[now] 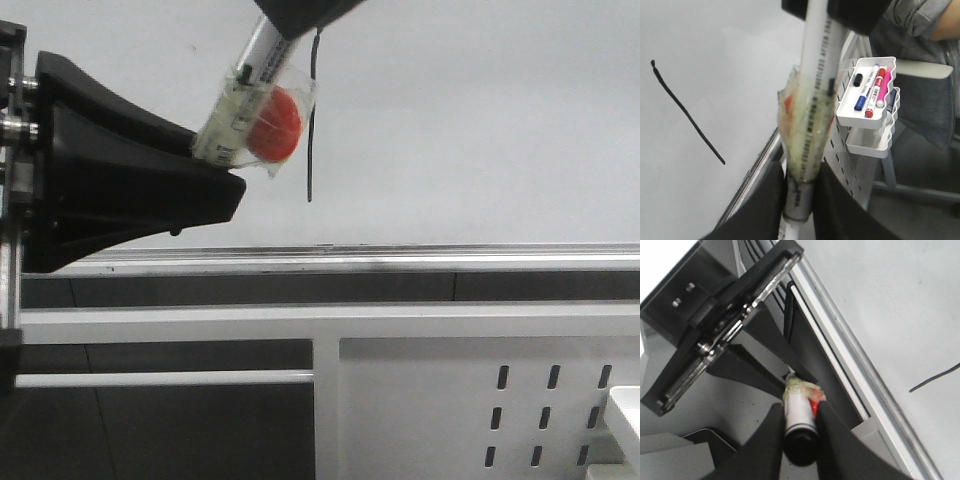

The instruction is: Write number 1 on whiteboard

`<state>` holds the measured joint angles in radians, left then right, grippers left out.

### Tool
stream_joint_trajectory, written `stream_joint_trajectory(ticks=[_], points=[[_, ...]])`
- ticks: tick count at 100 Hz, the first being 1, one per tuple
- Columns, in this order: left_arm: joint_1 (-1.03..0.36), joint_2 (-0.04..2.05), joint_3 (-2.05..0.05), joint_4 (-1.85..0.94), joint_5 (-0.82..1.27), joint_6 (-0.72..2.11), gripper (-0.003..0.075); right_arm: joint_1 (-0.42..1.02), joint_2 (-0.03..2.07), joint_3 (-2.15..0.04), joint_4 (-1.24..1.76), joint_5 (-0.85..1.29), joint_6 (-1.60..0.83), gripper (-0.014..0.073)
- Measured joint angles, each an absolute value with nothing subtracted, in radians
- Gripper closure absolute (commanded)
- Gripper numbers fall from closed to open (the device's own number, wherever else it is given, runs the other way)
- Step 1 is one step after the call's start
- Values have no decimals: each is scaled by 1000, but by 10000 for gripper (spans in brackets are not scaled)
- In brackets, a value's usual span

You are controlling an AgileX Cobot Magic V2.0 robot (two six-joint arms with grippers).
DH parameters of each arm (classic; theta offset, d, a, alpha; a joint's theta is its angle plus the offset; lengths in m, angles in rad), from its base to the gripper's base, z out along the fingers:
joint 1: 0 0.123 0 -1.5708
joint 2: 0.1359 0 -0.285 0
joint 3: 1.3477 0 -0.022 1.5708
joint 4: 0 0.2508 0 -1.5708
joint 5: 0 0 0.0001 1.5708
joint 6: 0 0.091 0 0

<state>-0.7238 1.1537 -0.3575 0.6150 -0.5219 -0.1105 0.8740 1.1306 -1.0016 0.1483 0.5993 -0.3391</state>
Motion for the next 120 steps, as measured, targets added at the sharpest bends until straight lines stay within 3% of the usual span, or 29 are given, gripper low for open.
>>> stream_joint_trajectory(ticks=[7, 12, 16, 23, 30, 43, 83, 120], points=[[-724, 1154, -342, 524, -519, -111, 741, 874, 1129, -1002, 142, 609, -339, 117], [-724, 1154, -328, 463, -510, -115, 741, 874, 1122, -1002, 142, 624, -337, 48], [-724, 1156, -320, 416, -502, -117, 741, 874, 1114, -1002, 142, 634, -330, 45], [-724, 1156, -304, 334, -502, -110, 741, 874, 1096, -1002, 142, 653, -317, 103], [-724, 1156, -283, 227, -541, -70, 741, 872, 1077, -1002, 142, 678, -301, 240], [-724, 1156, -237, 20, -665, 8, 741, 870, 1059, -1002, 141, 716, -288, 676], [-724, 1187, -205, -232, -815, 42, 741, 870, 1059, -986, 139, 726, -284, 663], [-833, 1442, -205, -393, -1122, 40, 741, 870, 1059, -976, 136, 720, -284, 663]])
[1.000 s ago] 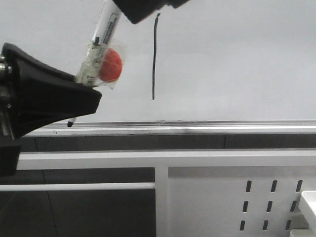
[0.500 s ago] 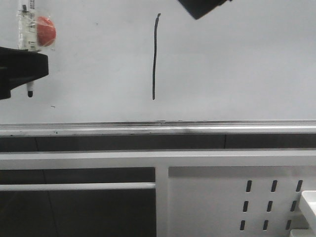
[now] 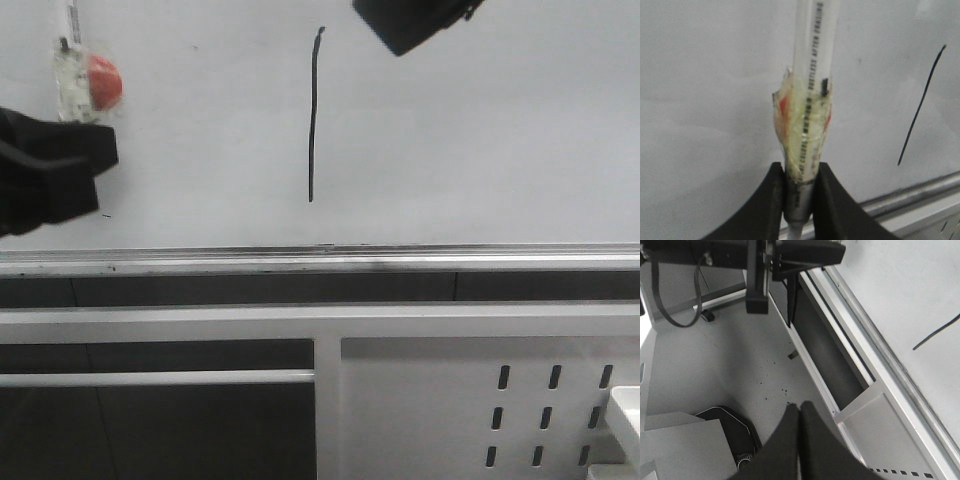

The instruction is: Write number 1 on whiteboard

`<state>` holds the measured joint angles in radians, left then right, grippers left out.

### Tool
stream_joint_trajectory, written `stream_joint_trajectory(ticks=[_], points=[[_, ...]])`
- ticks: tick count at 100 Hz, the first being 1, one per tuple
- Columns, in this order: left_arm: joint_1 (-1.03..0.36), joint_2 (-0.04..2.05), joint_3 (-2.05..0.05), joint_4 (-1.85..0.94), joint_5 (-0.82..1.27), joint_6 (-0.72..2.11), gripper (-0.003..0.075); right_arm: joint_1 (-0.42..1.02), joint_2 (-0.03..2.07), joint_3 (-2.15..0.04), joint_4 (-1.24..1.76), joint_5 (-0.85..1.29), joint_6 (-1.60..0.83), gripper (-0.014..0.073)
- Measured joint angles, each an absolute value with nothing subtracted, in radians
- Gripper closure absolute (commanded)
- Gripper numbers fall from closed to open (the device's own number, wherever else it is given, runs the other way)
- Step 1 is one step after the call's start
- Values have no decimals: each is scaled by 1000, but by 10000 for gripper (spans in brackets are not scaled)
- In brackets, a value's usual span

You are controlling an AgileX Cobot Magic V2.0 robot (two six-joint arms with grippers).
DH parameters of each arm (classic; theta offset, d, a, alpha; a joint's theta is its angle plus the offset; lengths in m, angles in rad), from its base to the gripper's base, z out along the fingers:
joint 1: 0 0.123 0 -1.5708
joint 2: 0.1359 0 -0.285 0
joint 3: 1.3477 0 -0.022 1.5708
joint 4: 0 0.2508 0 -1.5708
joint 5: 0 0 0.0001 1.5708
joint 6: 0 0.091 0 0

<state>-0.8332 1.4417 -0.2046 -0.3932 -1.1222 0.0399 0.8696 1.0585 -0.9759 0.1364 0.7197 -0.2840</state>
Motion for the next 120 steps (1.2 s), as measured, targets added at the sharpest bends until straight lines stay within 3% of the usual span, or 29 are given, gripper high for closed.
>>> stream_joint_trajectory(ticks=[24, 120], points=[[-838, 1559, -215, -439, -1128, -65, 740, 870, 1059, -974, 134, 717, -284, 663], [-838, 1598, -265, -460, -1129, -71, 740, 870, 1059, -972, 134, 690, -284, 663]])
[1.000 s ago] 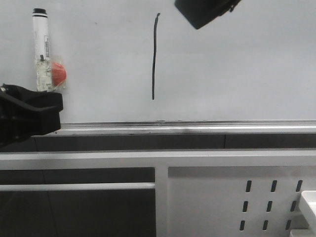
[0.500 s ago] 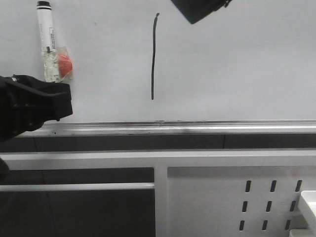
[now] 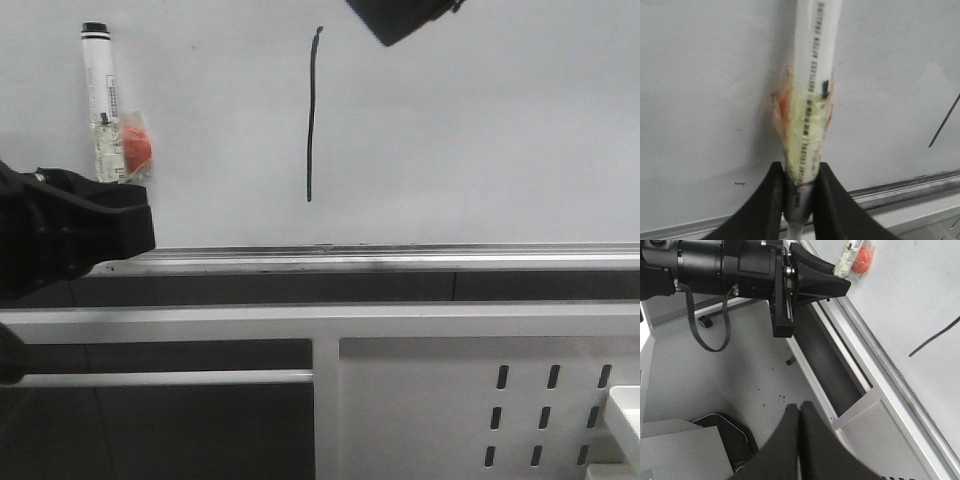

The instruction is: Write number 1 on whiteboard

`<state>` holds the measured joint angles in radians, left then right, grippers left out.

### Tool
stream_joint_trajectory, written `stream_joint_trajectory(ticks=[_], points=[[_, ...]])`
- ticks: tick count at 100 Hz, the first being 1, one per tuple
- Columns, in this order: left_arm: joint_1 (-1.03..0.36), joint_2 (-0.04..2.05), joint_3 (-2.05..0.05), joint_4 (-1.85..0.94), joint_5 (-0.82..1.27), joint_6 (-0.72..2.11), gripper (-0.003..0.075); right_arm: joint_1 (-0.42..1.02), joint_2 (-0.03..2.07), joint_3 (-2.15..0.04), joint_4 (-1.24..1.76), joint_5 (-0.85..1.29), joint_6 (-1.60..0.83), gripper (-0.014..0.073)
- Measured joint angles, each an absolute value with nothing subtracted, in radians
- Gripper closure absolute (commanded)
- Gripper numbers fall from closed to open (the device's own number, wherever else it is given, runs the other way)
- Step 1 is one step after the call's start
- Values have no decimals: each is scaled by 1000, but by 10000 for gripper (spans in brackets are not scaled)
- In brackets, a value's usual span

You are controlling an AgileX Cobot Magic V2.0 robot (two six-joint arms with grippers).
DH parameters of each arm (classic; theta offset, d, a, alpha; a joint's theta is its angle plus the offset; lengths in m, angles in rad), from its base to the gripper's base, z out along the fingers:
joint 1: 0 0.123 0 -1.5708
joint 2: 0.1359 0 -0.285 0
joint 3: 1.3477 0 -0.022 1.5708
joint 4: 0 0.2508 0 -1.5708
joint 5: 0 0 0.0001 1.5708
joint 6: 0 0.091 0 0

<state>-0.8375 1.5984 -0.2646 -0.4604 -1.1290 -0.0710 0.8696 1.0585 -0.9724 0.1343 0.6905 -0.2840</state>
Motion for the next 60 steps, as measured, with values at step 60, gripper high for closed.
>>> stream_joint_trajectory(ticks=[60], points=[[-841, 1599, -291, -464, -1121, -32, 736, 870, 1059, -972, 134, 703, -284, 663]])
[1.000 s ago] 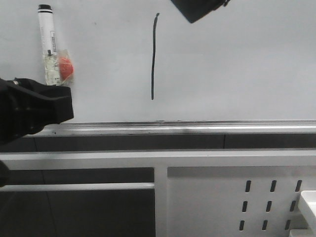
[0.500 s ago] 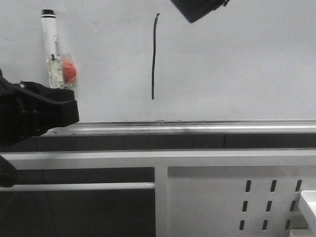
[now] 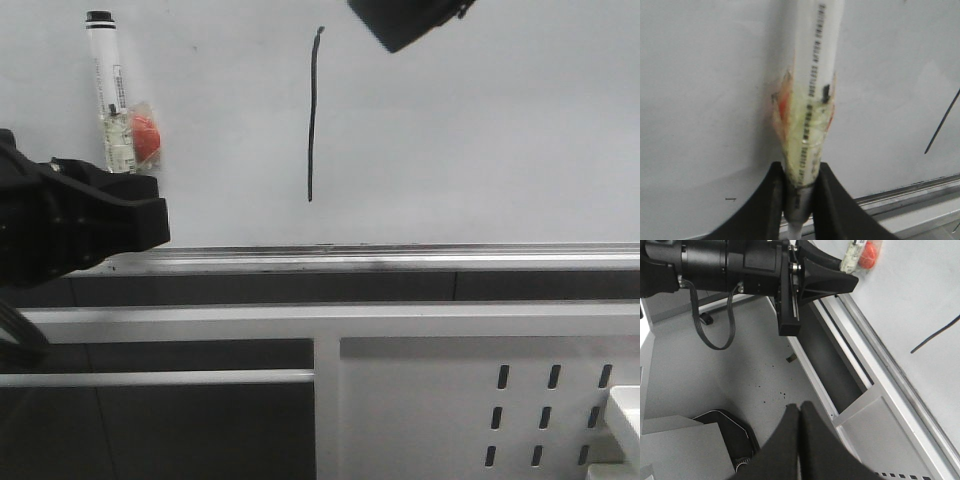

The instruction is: Write number 1 on whiteboard

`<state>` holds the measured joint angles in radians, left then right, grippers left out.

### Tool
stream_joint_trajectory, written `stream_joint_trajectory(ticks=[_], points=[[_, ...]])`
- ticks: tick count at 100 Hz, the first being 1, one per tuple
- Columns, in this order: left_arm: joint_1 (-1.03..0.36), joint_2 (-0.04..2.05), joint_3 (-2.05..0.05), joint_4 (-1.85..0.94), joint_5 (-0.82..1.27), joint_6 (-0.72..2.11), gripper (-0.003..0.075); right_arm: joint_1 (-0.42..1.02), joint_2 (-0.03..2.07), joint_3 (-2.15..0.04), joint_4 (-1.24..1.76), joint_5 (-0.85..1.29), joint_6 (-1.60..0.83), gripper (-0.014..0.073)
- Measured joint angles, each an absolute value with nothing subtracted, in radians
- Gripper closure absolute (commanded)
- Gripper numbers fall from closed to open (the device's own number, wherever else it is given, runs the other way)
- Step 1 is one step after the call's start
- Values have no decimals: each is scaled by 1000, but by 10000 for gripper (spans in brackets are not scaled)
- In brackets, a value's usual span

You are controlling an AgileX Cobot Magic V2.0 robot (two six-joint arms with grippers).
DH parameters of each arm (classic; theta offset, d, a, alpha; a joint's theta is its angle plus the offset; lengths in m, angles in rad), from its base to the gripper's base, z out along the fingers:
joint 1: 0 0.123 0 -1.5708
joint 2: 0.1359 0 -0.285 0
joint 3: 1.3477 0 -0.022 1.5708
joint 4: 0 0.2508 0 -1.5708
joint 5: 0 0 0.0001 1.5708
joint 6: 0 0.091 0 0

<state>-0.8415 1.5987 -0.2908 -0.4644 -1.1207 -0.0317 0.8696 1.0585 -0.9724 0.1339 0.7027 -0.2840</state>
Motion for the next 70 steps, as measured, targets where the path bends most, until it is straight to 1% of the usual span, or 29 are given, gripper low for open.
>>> stream_joint_trajectory(ticks=[7, 13, 22, 29, 70], points=[[-841, 1599, -290, -464, -1121, -32, 697, 870, 1059, -972, 134, 705, -284, 663], [-841, 1599, -290, -464, -1119, -32, 615, 870, 1059, -972, 134, 707, -284, 663], [-841, 1599, -293, -467, -1119, -32, 510, 870, 1059, -972, 134, 707, -284, 663], [-841, 1599, -298, -474, -1128, -32, 458, 870, 1059, -972, 134, 707, -284, 663], [-841, 1599, -291, -432, -1136, -32, 450, 870, 1057, -972, 132, 707, -284, 663]])
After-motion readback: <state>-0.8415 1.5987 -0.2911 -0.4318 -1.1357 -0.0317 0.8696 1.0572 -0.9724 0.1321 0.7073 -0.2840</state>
